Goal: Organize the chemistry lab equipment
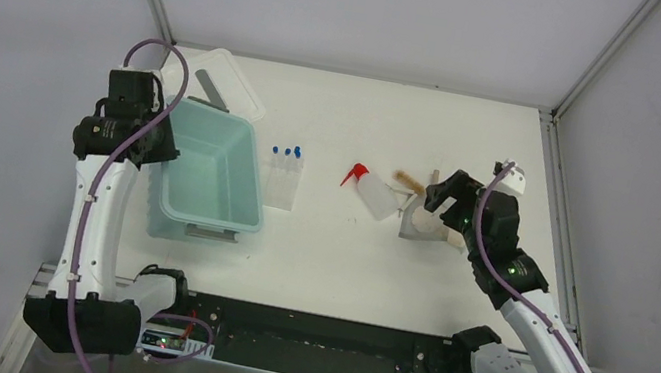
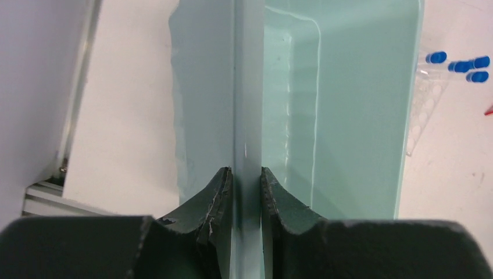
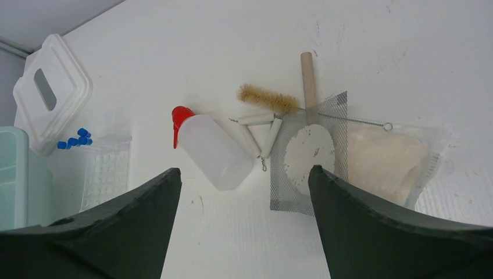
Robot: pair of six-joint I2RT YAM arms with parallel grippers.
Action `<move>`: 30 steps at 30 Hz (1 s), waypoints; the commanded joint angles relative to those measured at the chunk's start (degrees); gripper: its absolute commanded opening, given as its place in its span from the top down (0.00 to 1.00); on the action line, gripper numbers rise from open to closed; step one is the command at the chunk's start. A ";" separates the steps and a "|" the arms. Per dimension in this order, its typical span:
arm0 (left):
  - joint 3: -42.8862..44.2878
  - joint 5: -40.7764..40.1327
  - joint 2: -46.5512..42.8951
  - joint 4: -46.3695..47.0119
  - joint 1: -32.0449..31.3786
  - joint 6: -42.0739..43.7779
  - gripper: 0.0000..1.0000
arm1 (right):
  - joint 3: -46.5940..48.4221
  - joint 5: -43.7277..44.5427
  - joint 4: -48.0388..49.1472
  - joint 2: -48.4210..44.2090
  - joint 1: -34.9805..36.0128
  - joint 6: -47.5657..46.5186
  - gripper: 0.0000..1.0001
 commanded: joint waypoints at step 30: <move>-4.88 20.78 14.31 8.91 14.45 14.21 1.00 | 0.07 0.03 0.99 -1.35 -0.26 0.00 0.16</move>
